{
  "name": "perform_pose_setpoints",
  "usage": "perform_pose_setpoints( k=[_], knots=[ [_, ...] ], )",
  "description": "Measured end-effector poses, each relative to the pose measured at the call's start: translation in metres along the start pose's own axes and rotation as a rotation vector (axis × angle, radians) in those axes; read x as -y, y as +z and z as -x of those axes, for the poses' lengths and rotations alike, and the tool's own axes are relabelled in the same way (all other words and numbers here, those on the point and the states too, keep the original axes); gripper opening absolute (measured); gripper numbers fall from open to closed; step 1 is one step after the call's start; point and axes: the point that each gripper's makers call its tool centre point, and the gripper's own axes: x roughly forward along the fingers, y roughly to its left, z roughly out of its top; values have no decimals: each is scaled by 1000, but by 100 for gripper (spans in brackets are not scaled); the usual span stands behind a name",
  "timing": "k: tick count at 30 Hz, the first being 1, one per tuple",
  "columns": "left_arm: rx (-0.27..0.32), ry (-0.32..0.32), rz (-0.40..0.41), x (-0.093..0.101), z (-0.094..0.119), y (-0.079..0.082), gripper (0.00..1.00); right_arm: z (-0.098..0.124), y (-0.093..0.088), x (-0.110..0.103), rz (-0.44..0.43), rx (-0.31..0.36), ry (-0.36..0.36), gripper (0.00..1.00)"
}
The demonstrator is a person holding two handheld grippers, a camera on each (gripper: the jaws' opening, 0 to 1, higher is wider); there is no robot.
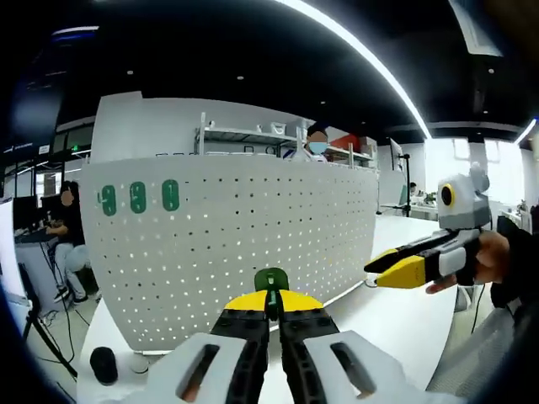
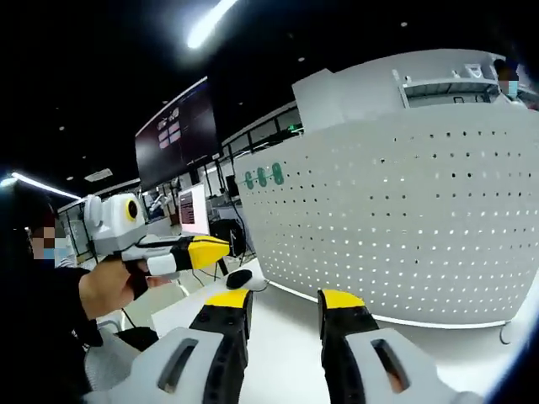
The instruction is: Insert the hook assembly into the mounting plate slot until the hook locks in place.
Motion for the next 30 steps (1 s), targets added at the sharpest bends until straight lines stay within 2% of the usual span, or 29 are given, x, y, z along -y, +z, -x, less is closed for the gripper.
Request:
perform_pose_setpoints(
  k=[4,8,11,14,19,25,30],
  knots=[
    [9,31,-25,-7,-14,14,3,9,2,8,28,5,-23,34],
    [19,69,-31,-21,-28,27,3,18,3,18,12,20,-37,34],
    [44,94,-20,-33,-39,43,3,23,0,25,-2,26,-51,34],
    [59,113,-42,-42,-50,54,3,27,-3,30,-16,29,-59,34],
    [101,178,-52,-62,-72,75,3,32,-10,36,-34,21,-63,34],
    [123,211,-36,-75,-92,87,3,35,-13,45,-45,15,-70,34],
    [120,233,-44,-85,-105,87,3,32,-16,53,-64,12,-74,34]
  ],
)
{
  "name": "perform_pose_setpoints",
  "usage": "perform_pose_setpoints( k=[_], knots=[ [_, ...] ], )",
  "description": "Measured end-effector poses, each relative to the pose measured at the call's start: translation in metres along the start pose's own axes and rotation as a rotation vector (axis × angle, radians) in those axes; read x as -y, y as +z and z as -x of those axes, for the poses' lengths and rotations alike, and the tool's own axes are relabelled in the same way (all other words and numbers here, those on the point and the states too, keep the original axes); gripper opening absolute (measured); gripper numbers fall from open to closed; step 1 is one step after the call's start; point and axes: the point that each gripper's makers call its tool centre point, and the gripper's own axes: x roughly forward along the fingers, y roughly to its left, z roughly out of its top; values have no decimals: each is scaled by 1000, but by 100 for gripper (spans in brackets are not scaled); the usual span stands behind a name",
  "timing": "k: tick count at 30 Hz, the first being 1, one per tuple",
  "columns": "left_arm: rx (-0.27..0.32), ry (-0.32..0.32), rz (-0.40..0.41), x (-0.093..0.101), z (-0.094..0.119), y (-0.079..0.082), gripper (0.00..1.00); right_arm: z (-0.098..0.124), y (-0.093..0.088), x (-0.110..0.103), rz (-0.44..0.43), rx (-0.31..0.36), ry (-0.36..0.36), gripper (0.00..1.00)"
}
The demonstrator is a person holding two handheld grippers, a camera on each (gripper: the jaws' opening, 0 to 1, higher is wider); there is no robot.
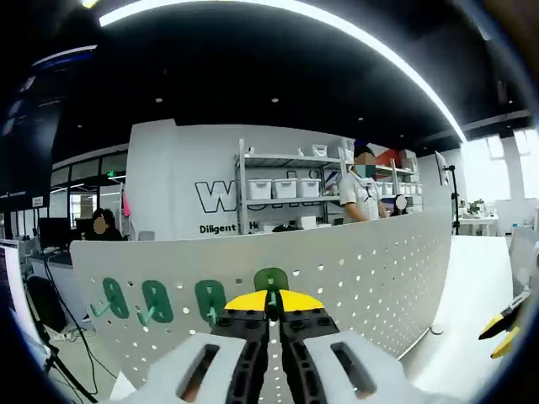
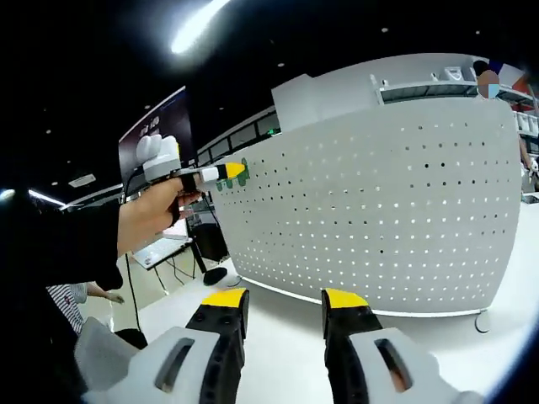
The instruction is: Insert the hook assembly into the mounting plate slot until the hook locks in place.
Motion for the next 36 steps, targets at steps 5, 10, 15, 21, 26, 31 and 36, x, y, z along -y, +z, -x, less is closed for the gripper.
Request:
perform_pose_setpoints(
  k=[5,10,15,21,26,31,36],
  knots=[
    [-1,20,-28,-3,-5,-2,3,-5,-4,0,-4,-14,9,34],
    [2,22,-25,-1,-8,-4,3,-11,-7,0,-1,-28,19,34],
    [-1,30,-56,1,-11,-7,3,-14,-8,1,-7,-29,26,34],
    [7,80,-92,4,-13,-7,3,-13,-12,4,-14,-36,29,34],
    [14,135,-130,4,-14,-8,3,-12,-13,6,-18,-35,31,34],
    [-7,197,-193,2,-16,-9,4,-13,-18,7,-27,-47,36,34],
    [-16,204,-239,-1,-19,-11,4,-12,-20,7,-29,-52,41,34]
  ],
)
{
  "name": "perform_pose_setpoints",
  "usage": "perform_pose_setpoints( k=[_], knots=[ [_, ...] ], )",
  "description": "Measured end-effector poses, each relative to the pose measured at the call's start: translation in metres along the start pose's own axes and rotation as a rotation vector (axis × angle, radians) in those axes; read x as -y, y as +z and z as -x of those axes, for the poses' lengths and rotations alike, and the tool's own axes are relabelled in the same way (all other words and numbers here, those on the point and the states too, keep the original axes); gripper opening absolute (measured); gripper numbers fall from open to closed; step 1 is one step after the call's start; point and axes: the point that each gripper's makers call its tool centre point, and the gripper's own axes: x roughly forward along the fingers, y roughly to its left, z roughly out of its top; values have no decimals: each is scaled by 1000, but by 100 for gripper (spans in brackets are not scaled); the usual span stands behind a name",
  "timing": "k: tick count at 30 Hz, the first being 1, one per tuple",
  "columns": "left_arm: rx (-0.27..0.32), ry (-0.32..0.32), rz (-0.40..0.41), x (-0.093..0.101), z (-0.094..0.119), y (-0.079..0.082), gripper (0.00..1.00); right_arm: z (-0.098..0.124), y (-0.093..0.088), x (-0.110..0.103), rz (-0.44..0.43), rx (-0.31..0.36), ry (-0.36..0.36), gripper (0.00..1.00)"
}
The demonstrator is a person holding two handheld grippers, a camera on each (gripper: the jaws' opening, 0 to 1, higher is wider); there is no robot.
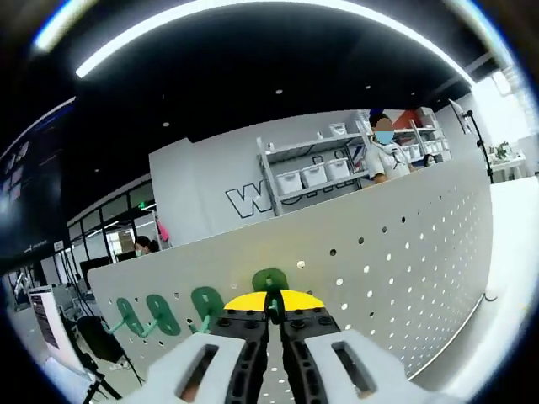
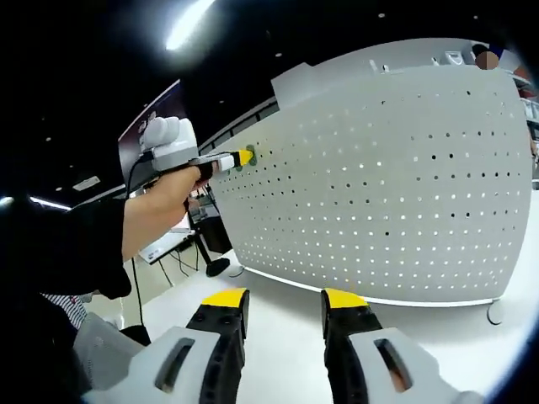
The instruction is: Insert the hook assembly into the mounting plate slot until the hook locks in place.
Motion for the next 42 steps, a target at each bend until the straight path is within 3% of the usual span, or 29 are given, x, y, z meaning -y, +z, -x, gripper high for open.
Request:
perform_pose_setpoints(
  k=[3,8,28,36,42],
  knots=[
    [22,-32,115,0,1,-1,5,2,1,3,-4,4,-6,34],
    [-1,-69,155,-1,5,-1,11,2,5,0,7,7,-8,34],
    [74,-164,155,-10,65,19,20,18,14,-14,56,8,-50,34],
    [104,-237,178,-7,106,29,24,25,18,-22,78,11,-57,34],
    [106,-267,199,-10,138,24,29,30,21,-29,98,14,-57,34]
  ],
)
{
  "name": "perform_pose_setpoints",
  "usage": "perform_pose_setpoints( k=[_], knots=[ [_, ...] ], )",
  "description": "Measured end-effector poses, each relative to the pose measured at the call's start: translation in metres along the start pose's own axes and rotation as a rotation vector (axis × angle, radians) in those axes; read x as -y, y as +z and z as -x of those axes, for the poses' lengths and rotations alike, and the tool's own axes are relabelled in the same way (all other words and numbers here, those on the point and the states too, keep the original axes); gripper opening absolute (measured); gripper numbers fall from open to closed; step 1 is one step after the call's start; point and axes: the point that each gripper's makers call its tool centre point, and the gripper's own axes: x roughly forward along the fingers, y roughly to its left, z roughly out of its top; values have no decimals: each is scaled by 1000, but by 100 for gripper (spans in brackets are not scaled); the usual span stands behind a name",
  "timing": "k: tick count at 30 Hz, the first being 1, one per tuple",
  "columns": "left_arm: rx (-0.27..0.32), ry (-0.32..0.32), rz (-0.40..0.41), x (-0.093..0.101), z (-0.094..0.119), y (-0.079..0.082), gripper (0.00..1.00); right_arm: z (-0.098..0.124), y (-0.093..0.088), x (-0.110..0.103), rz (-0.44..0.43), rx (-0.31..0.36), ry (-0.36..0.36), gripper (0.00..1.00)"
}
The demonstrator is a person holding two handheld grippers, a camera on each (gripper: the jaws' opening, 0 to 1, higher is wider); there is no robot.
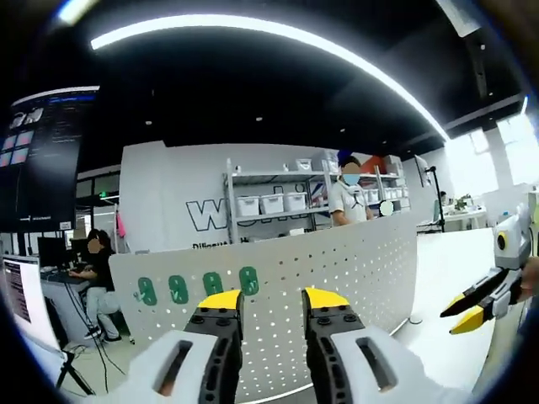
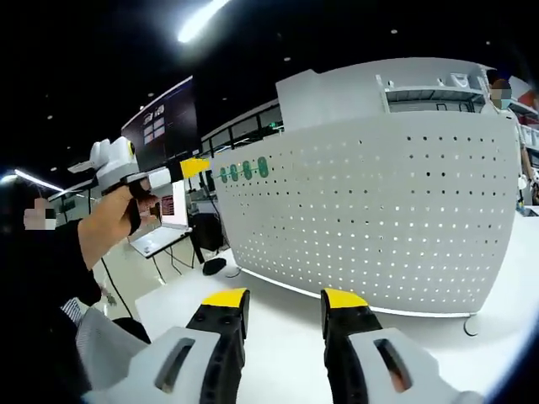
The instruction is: Insert the hook assembly into the mounting plate slot until the hook locks in place.
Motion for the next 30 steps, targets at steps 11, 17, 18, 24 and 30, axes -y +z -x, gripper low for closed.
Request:
perform_pose_setpoints(
  k=[11,17,18,24,30],
  knots=[
    [-17,-55,50,17,47,-12,32,11,12,-9,18,25,0,35],
    [-29,-72,82,24,66,-21,33,17,18,-14,32,45,1,35],
    [-29,-71,84,24,70,-22,33,17,19,-15,35,47,2,35],
    [-56,-72,113,24,88,-35,35,22,25,-18,55,69,4,36],
    [-109,-70,120,25,103,-57,38,22,24,-18,64,71,4,39]
  ],
)
